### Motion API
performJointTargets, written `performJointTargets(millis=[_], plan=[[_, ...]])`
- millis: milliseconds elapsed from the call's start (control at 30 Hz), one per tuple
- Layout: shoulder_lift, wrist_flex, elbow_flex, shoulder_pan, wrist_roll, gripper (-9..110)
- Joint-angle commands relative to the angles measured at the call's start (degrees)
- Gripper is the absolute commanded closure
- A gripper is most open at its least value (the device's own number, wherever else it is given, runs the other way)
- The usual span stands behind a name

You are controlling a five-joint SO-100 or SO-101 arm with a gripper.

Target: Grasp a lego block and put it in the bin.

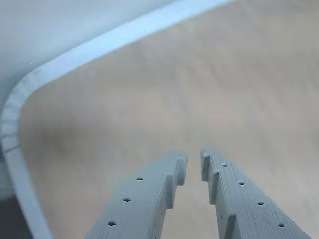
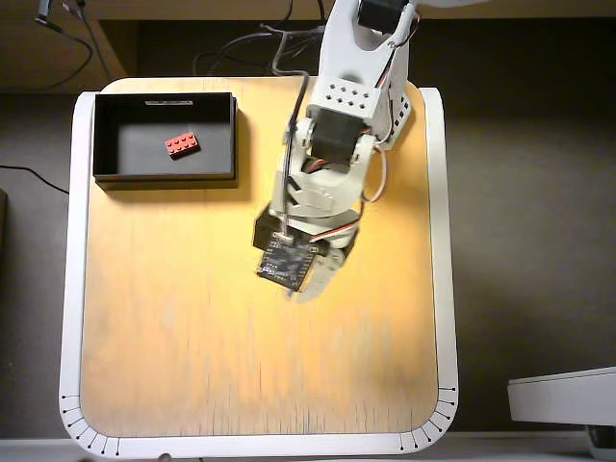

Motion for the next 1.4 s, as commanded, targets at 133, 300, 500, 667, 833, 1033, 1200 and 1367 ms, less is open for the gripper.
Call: performJointTargets(millis=[133, 300, 500, 667, 833, 1033, 1200, 1367], plan=[[12.13, -2.90, 8.53, -11.25, 4.83, 101], [24.96, -10.28, 24.08, -15.29, 7.38, 101], [39.02, -16.26, 41.48, -16.70, 11.07, 101], [47.11, -18.02, 52.12, -16.79, 12.48, 101], [53.00, -18.37, 60.64, -15.03, 14.59, 101], [58.01, -19.51, 68.91, -14.59, 14.24, 101], [61.61, -19.51, 75.94, -13.10, 14.59, 101], [63.72, -19.51, 80.77, -12.66, 13.62, 101]])
